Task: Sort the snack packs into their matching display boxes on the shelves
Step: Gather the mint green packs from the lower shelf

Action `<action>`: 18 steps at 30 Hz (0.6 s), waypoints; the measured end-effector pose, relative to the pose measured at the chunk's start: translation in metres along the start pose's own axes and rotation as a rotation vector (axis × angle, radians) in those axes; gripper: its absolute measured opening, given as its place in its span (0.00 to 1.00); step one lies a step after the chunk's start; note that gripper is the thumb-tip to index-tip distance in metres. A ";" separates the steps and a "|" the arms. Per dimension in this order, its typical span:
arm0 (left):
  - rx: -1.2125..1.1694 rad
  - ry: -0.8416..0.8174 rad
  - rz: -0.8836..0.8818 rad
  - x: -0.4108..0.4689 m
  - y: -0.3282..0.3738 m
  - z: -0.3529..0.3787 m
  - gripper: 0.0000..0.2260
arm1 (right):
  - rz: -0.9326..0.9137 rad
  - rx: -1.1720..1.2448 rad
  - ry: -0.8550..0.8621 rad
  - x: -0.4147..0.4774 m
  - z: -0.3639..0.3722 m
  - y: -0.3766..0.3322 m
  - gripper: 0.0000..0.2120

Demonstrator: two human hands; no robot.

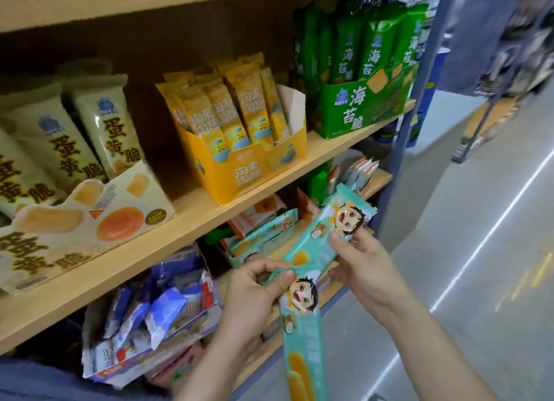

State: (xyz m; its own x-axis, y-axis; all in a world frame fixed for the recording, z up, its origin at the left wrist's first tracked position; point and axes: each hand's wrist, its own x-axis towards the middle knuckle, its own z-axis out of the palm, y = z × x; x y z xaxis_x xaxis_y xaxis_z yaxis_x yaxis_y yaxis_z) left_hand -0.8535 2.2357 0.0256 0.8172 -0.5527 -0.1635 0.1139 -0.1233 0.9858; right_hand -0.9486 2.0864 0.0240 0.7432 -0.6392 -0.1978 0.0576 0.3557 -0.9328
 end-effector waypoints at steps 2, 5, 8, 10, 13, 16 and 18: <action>-0.006 -0.036 -0.003 0.010 -0.003 0.022 0.09 | -0.035 -0.011 0.020 0.011 -0.017 -0.010 0.09; 0.028 -0.029 0.025 0.028 -0.001 0.054 0.10 | -0.068 -0.171 0.078 0.035 -0.061 -0.021 0.07; 0.043 0.006 0.057 0.044 0.007 0.092 0.07 | -0.075 -0.375 0.040 0.064 -0.111 -0.033 0.24; 0.034 0.014 0.071 0.054 0.014 0.120 0.05 | -0.134 -0.525 -0.011 0.079 -0.138 -0.040 0.35; -0.022 0.062 0.055 0.073 0.017 0.163 0.02 | -0.150 -0.700 -0.084 0.100 -0.166 -0.051 0.34; -0.054 0.157 0.028 0.087 0.011 0.201 0.01 | 0.016 -0.597 -0.194 0.113 -0.180 -0.055 0.24; -0.079 0.219 0.017 0.092 0.008 0.220 0.01 | 0.099 -0.521 -0.295 0.117 -0.187 -0.057 0.22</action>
State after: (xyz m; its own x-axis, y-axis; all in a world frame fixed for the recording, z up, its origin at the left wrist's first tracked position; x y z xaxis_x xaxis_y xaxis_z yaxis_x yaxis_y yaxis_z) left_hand -0.9022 2.0023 0.0099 0.9216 -0.3608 -0.1435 0.1359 -0.0463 0.9896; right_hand -0.9901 1.8638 -0.0024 0.8859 -0.3780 -0.2687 -0.2997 -0.0245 -0.9537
